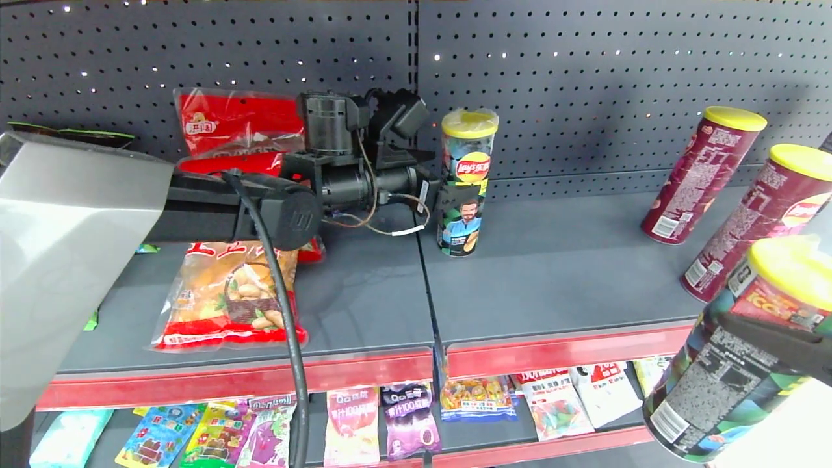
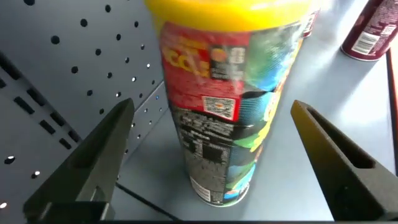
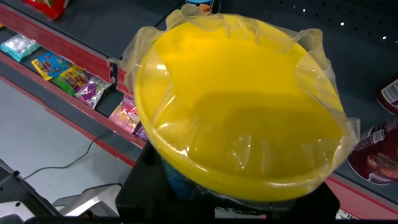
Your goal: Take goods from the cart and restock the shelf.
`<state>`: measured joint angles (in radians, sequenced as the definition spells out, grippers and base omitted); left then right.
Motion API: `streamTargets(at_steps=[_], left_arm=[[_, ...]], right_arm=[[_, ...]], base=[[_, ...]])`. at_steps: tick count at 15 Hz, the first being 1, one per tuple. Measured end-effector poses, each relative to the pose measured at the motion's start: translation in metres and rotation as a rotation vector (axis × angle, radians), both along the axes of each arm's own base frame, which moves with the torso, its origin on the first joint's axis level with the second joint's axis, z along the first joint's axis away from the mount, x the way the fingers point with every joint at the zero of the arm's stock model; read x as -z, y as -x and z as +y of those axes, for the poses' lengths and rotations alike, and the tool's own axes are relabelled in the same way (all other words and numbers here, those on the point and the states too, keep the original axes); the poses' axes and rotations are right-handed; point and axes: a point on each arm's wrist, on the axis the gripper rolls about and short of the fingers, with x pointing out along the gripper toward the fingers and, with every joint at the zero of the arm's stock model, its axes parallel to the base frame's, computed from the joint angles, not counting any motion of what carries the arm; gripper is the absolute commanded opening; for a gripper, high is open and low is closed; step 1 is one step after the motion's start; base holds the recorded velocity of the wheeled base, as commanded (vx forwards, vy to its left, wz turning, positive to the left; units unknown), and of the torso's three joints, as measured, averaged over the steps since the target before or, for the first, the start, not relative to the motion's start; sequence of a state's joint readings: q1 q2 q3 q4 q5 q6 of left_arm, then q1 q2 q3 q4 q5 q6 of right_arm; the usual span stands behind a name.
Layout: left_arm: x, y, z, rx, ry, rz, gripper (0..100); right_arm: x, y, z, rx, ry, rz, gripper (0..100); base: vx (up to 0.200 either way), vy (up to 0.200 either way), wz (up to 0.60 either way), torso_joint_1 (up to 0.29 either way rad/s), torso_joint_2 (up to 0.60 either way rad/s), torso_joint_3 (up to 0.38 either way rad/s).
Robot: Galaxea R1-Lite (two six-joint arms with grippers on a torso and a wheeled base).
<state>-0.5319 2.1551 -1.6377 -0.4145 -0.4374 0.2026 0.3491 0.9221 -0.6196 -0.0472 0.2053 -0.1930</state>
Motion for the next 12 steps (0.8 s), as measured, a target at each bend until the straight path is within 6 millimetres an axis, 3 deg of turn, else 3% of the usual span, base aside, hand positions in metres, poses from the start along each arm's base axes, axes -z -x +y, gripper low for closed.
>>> streamTargets(at_steps=[10, 11, 12], left_arm=[[0.008, -0.006, -0.012, 0.018, -0.001, 0.006, 100], [0.009, -0.007, -0.012, 0.016, -0.002, 0.005, 0], [0.01, -0.007, -0.013, 0.015, -0.003, 0.007, 0]], right_arm=[[0.0, 0.0, -0.002, 0.013, 0.0, 0.0, 0], [0.0, 0.0, -0.002, 0.014, 0.0, 0.0, 0], [0.0, 0.0, -0.002, 0.014, -0.001, 0.0, 0]], base=[[0.0, 0.0, 0.0, 0.0, 0.0, 0.0], [0.0, 0.0, 0.0, 0.0, 0.0, 0.0], [0.0, 0.0, 0.0, 0.0, 0.0, 0.0]])
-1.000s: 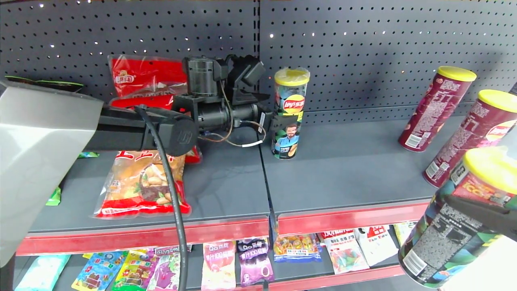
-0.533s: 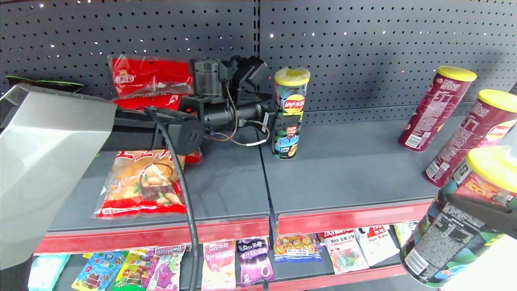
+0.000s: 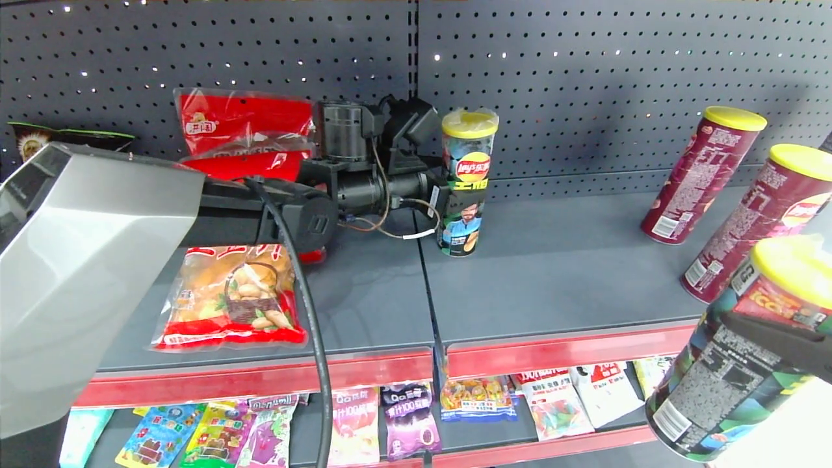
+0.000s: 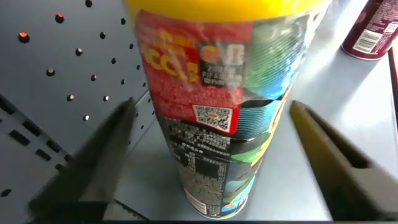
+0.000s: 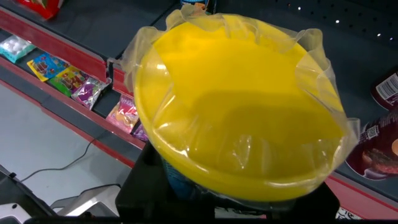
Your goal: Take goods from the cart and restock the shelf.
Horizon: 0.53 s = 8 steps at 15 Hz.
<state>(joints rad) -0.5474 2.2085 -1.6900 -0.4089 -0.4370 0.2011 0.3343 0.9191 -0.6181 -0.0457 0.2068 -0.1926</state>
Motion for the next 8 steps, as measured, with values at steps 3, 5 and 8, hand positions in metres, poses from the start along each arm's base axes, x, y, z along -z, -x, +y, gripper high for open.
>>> streamTargets(at_steps=[3, 5, 8], left_arm=[[0.003, -0.0008, -0.0012, 0.002, -0.002, 0.007, 0], [0.004, -0.0008, -0.0013, 0.002, -0.004, 0.009, 0], [0.0035, 0.0003, -0.0003, 0.002, -0.003, 0.01, 0]], right_arm=[[-0.0002, 0.0004, -0.0002, 0.001, 0.0, -0.002, 0], [-0.0005, 0.0003, -0.0002, 0.001, 0.0, -0.003, 0], [-0.0006, 0.0002, -0.0002, 0.001, -0.001, -0.003, 0]], base=[[0.0, 0.0, 0.0, 0.0, 0.0, 0.0], [0.0, 0.0, 0.0, 0.0, 0.0, 0.0], [0.0, 0.0, 0.0, 0.0, 0.0, 0.0]])
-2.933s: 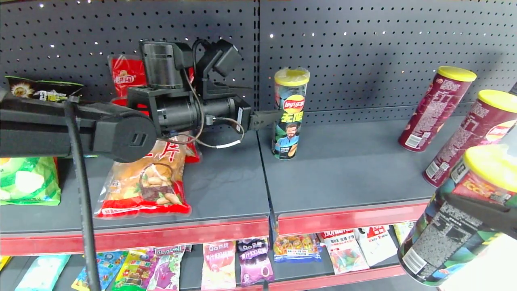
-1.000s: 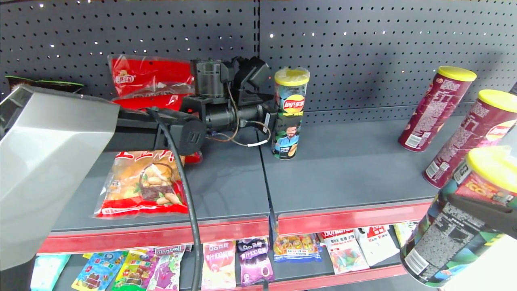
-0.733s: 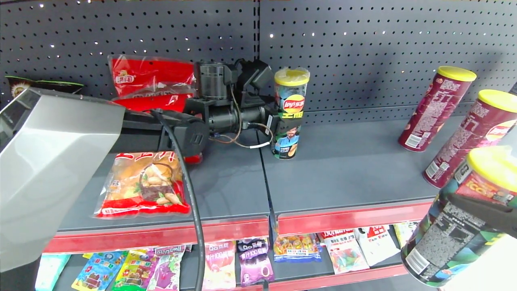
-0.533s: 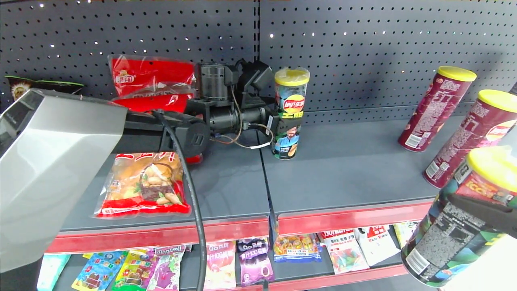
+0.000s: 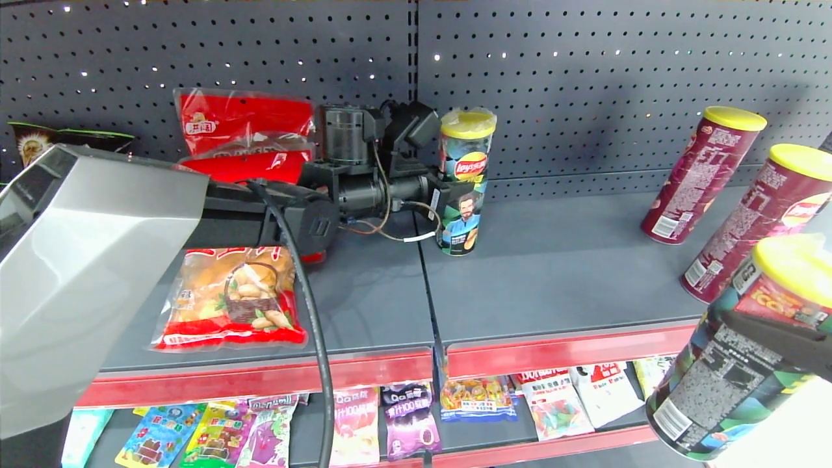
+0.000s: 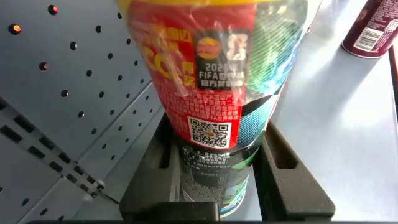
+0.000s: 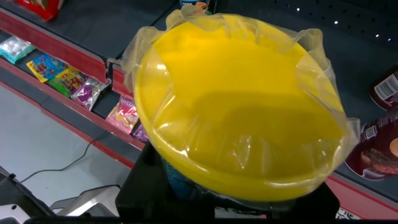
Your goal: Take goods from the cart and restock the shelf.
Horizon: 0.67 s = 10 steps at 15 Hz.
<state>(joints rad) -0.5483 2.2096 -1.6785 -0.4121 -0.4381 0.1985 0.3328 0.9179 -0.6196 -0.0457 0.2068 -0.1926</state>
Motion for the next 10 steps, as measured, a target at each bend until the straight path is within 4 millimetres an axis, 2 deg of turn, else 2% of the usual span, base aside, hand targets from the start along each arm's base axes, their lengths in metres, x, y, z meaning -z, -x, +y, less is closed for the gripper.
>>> streamTargets(at_steps=[5, 10], left_arm=[[-0.004, 0.022, 0.009, 0.012, -0.02, 0.04, 0], [-0.01, 0.06, 0.021, 0.064, -0.038, 0.075, 0]], right_arm=[[-0.001, -0.001, 0.0, -0.001, -0.001, -0.001, 0], [0.0, -0.001, 0.001, -0.003, 0.0, 0.001, 0]], base=[[0.0, 0.0, 0.0, 0.0, 0.0, 0.0], [0.0, 0.0, 0.0, 0.0, 0.0, 0.0]])
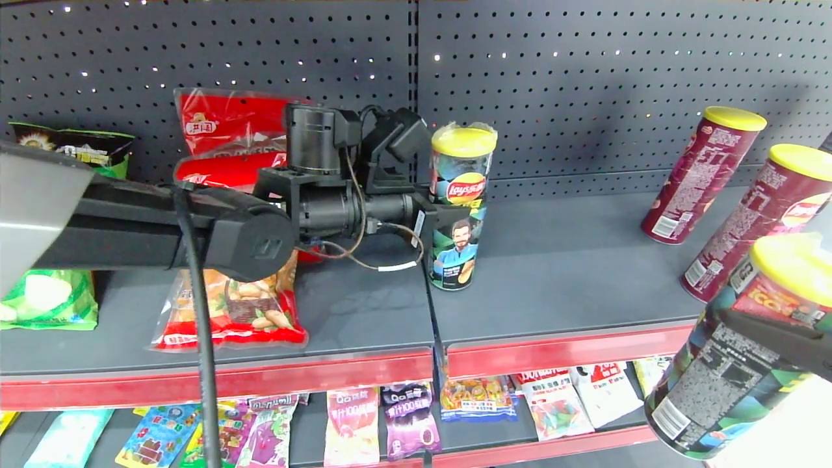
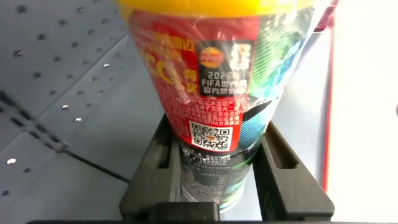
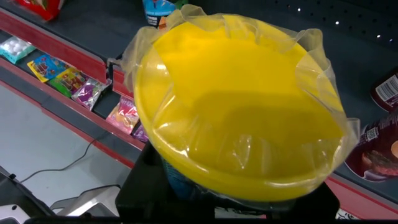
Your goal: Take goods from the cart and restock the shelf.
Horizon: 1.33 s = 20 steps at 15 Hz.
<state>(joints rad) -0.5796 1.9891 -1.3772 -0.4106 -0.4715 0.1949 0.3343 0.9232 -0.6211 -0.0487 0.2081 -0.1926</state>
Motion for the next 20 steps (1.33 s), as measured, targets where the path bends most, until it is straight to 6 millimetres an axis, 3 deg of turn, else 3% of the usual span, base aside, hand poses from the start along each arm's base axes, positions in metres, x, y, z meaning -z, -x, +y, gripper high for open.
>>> streamTargets(at_steps=[7, 19, 20], left_arm=[[0.017, 0.042, -0.01, 0.102, 0.003, 0.016, 0], [0.024, 0.056, -0.002, 0.114, -0.01, 0.047, 0], [0.024, 0.056, -0.002, 0.113, -0.008, 0.042, 100]], right_arm=[[0.0, 0.001, 0.0, -0.001, 0.0, 0.0, 0], [0.002, -0.001, 0.0, -0.003, 0.003, 0.01, 0], [0.002, -0.001, 0.0, -0.002, 0.003, 0.01, 0]], base=[[0.0, 0.0, 0.0, 0.0, 0.0, 0.0], [0.0, 0.0, 0.0, 0.0, 0.0, 0.0], [0.0, 0.0, 0.0, 0.0, 0.0, 0.0]])
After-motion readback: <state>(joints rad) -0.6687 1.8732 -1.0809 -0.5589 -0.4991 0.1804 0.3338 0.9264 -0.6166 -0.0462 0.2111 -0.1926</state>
